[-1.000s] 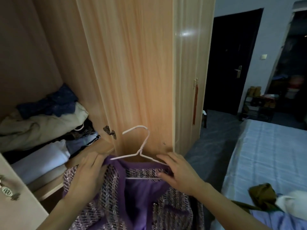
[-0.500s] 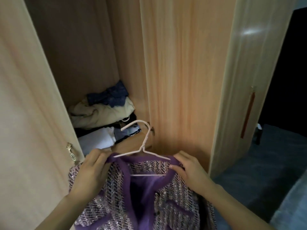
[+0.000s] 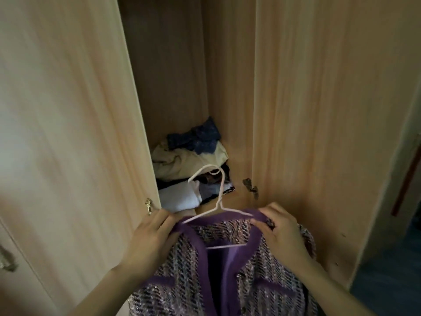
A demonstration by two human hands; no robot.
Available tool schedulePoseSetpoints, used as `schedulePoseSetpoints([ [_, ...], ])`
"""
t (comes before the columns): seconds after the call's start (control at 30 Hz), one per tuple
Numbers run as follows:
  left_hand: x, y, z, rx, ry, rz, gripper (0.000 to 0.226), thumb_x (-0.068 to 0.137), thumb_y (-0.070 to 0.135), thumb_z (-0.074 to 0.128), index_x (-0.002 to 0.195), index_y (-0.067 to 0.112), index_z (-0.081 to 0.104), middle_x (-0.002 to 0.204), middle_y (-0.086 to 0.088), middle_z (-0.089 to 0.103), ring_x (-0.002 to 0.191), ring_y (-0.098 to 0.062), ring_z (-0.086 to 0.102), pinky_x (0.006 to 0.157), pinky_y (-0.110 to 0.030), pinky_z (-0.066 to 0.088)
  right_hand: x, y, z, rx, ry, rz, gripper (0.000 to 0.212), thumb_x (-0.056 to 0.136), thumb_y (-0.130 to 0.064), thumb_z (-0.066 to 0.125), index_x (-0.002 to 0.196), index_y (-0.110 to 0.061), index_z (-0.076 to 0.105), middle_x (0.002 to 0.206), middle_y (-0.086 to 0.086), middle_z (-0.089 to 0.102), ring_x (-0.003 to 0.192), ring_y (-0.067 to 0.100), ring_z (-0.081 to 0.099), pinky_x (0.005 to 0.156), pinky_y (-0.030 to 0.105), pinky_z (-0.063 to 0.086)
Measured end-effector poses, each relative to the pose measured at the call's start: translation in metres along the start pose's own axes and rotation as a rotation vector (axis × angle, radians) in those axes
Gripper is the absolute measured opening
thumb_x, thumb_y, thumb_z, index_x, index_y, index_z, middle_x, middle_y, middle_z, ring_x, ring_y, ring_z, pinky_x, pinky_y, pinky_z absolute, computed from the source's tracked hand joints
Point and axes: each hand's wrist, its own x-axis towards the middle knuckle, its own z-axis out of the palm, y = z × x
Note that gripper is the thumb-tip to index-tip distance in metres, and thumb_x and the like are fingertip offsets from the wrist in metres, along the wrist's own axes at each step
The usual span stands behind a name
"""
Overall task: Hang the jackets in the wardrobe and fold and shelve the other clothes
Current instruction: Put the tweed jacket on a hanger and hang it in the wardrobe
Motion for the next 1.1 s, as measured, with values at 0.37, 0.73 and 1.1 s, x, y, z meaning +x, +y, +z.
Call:
schedulePoseSetpoints([
  [0.37, 0.091, -0.108, -0.007, 0.339, -0.189, -0.034, 0.033, 0.094, 0.035, 0.049, 0.122, 0.018, 0.053, 0.141, -0.008, 0.045, 0.109, -0.033, 0.055, 0.081, -0.043, 0.051, 0.035, -0.02, 0.027, -0.102, 0.088, 0.014, 0.019, 0.086, -0.02, 0.072, 0.096, -0.035, 0.066, 0.083, -0.013, 0.058, 0.079, 0.003, 0.059, 0.064, 0.007, 0.041],
  [0.73, 0.119, -0.102, 0.011, 0.868, -0.42, -0.111, 0.035, 0.096, 0.029, 0.044, 0.129, 0.023, 0.054, 0.128, -0.002, 0.045, 0.118, -0.027, 0.04, 0.09, -0.038, 0.036, 0.043, -0.031, 0.018, -0.267, 0.13, 0.017, 0.012, 0.084, -0.023, 0.075, 0.093, -0.016, 0.071, 0.082, -0.01, 0.052, 0.081, 0.006, 0.049, 0.073, 0.011, 0.037],
  [1.1, 0.071, -0.029, -0.026, 1.01, -0.484, 0.0, 0.042, 0.101, 0.02, 0.037, 0.137, 0.003, 0.047, 0.141, -0.017, 0.043, 0.138, -0.035, 0.026, 0.108, -0.046, 0.026, 0.024, -0.028, 0.0, -0.165, 0.067, -0.097, 0.017, 0.08, -0.021, 0.079, 0.093, -0.014, 0.071, 0.083, -0.009, 0.052, 0.082, 0.01, 0.05, 0.072, 0.022, 0.043],
])
